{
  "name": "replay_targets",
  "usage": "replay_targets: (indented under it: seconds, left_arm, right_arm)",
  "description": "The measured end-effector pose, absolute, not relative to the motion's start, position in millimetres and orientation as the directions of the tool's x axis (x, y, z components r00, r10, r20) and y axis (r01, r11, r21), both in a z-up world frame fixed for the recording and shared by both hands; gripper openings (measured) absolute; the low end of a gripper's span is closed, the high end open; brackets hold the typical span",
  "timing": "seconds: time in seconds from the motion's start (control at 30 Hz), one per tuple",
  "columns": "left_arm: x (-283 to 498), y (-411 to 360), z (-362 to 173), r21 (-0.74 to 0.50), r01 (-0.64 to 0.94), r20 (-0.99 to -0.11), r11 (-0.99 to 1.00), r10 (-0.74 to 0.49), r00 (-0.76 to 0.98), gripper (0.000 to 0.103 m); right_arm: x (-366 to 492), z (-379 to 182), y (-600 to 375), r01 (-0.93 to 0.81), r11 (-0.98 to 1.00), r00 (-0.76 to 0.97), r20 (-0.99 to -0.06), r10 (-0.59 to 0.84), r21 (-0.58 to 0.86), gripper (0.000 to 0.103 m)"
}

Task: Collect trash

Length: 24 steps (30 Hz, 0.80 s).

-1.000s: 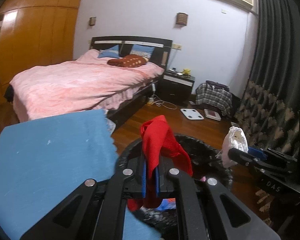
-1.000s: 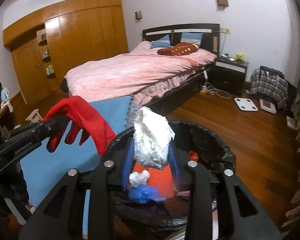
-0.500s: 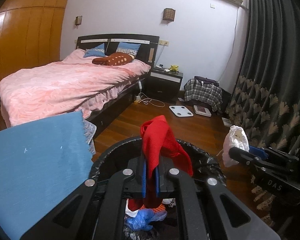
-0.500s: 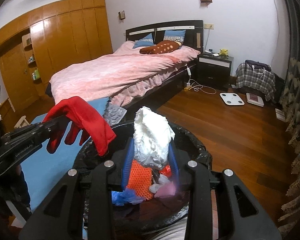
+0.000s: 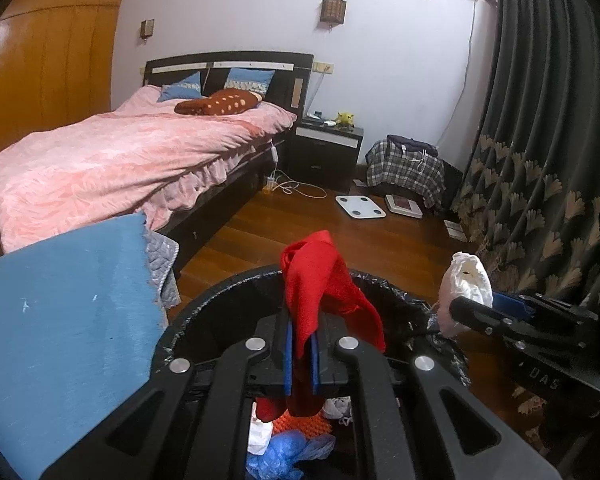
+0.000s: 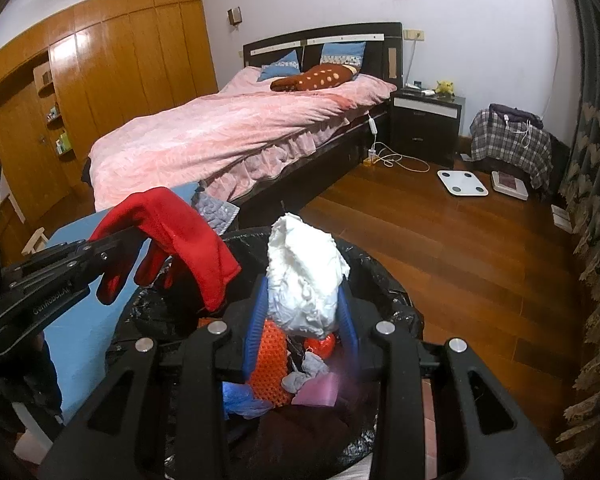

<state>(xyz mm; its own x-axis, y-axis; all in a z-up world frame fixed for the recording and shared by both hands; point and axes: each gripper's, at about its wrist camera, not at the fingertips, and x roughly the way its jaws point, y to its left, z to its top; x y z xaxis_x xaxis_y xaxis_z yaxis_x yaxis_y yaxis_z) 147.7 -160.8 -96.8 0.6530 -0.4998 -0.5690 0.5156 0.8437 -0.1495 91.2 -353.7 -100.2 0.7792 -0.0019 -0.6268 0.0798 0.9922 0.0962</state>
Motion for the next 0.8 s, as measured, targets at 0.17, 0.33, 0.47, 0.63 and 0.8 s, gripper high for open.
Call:
replay_targets:
  seconds: [0.17,0.33,0.47,0.63,0.8]
  left_arm:
    - [155.3,-164.0,-103.9,-0.163,0.525,-0.59,0.835,-0.509,0.627,0.019]
    - [156.4,-160.5,-106.9,-0.17,0.525,-0.599,0.834,-0.51,0.617,0.047]
    - [156.0,-152.8,-104.2,-0.176,0.51,-0.599,0.842,-0.502,0.623,0.061]
    - [148.4,-134.4,-91.7,-0.15,0.479,-0.586,0.865,-0.468,0.661,0.084]
    - [137.1,-109.0,-75.2,-0.151,0.438,-0.568,0.886,-0.44,0.695,0.097]
  right_arm:
    - [99.0,-107.3,-358.4,0.089,0.992,0.766,-0.643,-0.013,0.087,0.045]
    - [99.3,-110.2,-363.1,0.108,0.99,0.763,-0.646,-0.026,0.088,0.055]
    - [95.5,-108.2,-363.2,0.115,0.99,0.767,-0.641,-0.034,0.086,0.073]
    - [87.6,-96.4,-358.2,0.115,0.99,0.777,-0.629,-0.038,0.082,0.094]
    - [77.1,-80.4,-348.6,0.106,0.989,0.781,-0.624,-0.017,0.106,0.098]
